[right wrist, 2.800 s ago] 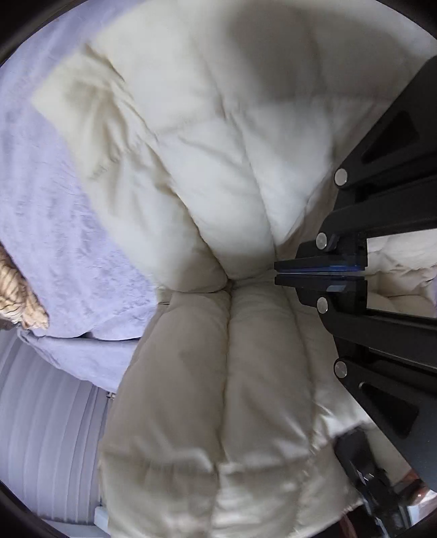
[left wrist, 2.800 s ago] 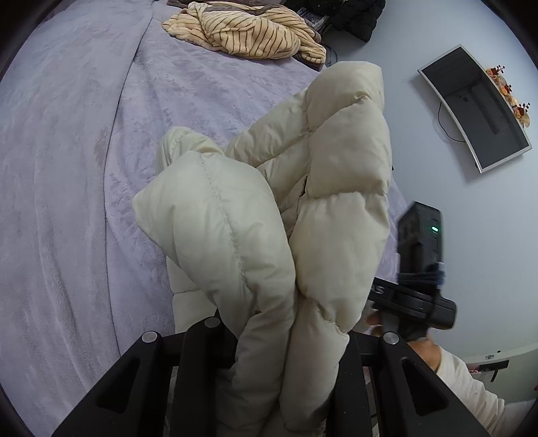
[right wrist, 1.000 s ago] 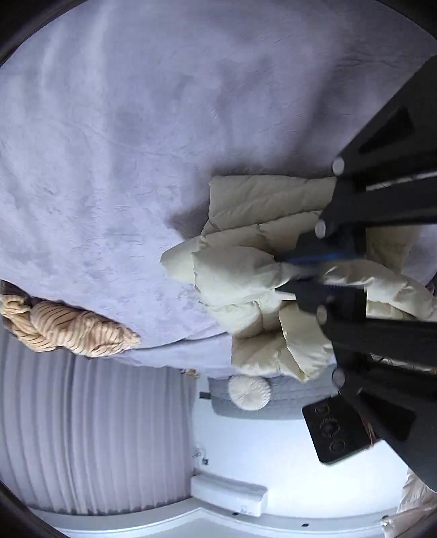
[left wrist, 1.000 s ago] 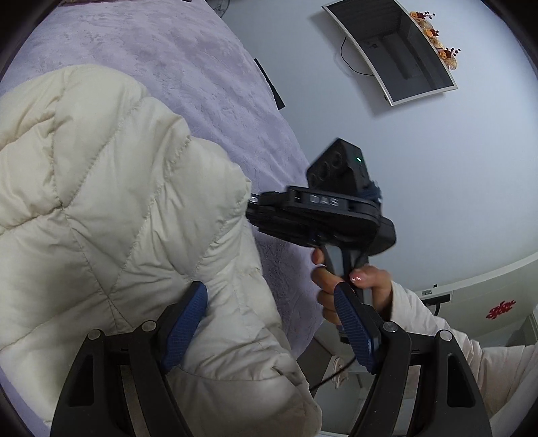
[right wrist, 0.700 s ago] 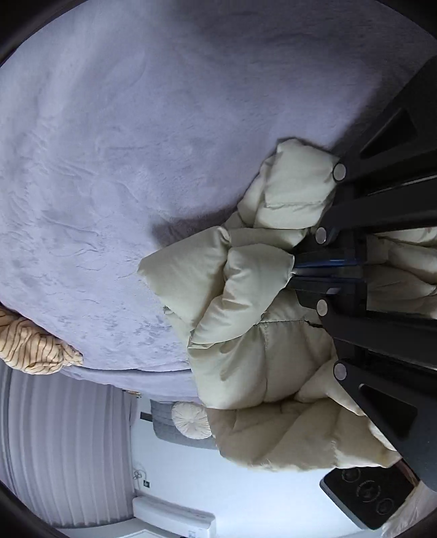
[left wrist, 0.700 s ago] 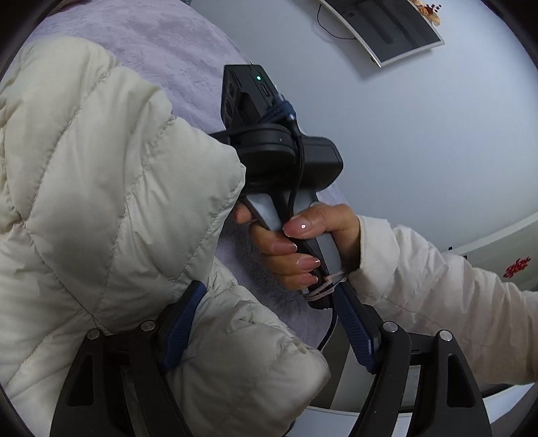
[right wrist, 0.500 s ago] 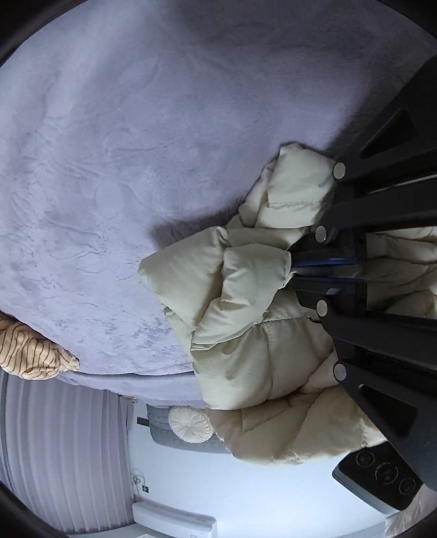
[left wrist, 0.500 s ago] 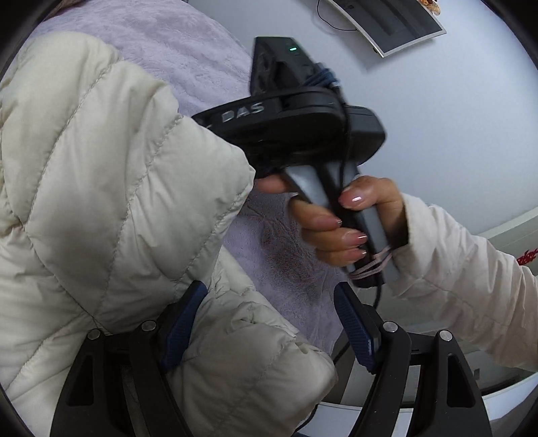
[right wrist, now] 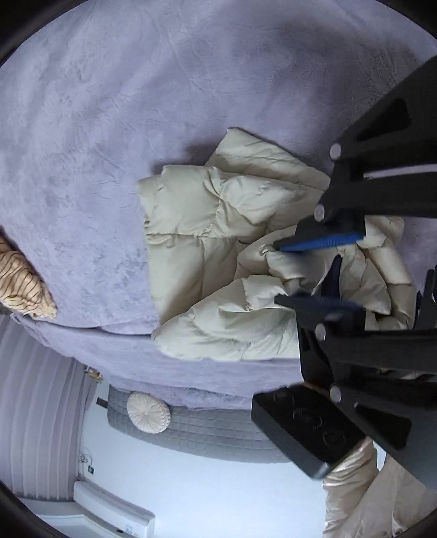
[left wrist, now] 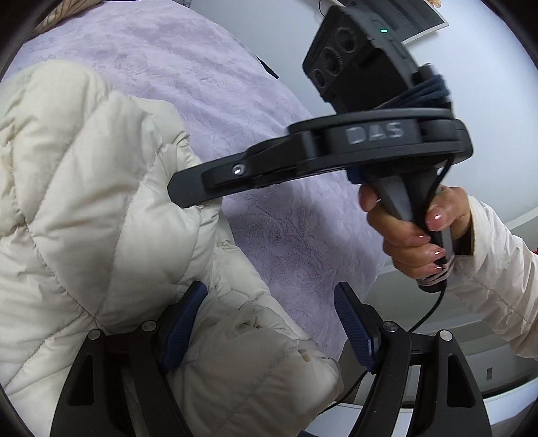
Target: Fold large clothes
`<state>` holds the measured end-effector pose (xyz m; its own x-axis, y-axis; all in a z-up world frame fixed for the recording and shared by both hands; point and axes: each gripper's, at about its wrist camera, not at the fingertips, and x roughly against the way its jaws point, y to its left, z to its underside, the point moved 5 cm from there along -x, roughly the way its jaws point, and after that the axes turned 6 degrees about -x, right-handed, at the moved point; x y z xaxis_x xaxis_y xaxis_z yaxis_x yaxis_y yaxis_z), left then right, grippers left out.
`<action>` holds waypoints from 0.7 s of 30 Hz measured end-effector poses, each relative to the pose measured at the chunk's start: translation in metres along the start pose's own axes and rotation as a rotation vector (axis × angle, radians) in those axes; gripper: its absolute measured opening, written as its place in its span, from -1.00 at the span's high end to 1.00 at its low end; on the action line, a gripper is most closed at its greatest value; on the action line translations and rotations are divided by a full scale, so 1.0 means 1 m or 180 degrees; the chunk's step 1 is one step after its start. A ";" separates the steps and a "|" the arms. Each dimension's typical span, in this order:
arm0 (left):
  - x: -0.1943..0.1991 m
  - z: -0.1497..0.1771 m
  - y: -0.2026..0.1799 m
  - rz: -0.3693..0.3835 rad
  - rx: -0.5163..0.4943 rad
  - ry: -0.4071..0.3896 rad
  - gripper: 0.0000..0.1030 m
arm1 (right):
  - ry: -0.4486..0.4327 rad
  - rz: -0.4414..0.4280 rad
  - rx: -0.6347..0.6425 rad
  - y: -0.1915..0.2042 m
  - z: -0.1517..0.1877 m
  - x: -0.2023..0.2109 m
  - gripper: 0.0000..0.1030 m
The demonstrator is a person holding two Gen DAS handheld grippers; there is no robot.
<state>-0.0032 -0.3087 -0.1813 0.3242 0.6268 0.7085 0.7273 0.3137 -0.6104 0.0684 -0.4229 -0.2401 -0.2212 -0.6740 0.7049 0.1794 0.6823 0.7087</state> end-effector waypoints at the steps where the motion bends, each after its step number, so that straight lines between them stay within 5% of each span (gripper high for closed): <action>1: 0.005 0.000 -0.001 -0.0042 -0.0006 -0.0010 -0.51 | 0.0006 0.0098 -0.0024 -0.006 0.001 -0.005 0.71; 7: 0.071 0.011 -0.003 -0.0319 0.0120 -0.0280 -0.51 | -0.0090 0.0291 -0.0211 -0.038 0.003 -0.021 0.75; 12: 0.132 0.034 0.065 -0.0873 0.0804 -0.0544 -0.51 | -0.0115 0.0349 -0.0238 -0.044 0.001 -0.034 0.75; 17: 0.113 0.047 0.120 -0.0669 0.1395 -0.0406 -0.51 | -0.0170 0.0404 -0.0296 -0.046 0.002 -0.035 0.76; 21: 0.089 0.052 0.122 -0.0779 0.1301 -0.0284 -0.53 | -0.0194 0.0482 -0.0343 -0.045 0.005 -0.031 0.77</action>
<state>0.0828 -0.1779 -0.2108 0.1073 0.5527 0.8264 0.4728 0.7029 -0.5315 0.0620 -0.4311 -0.2938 -0.2410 -0.5453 0.8028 0.3160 0.7381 0.5962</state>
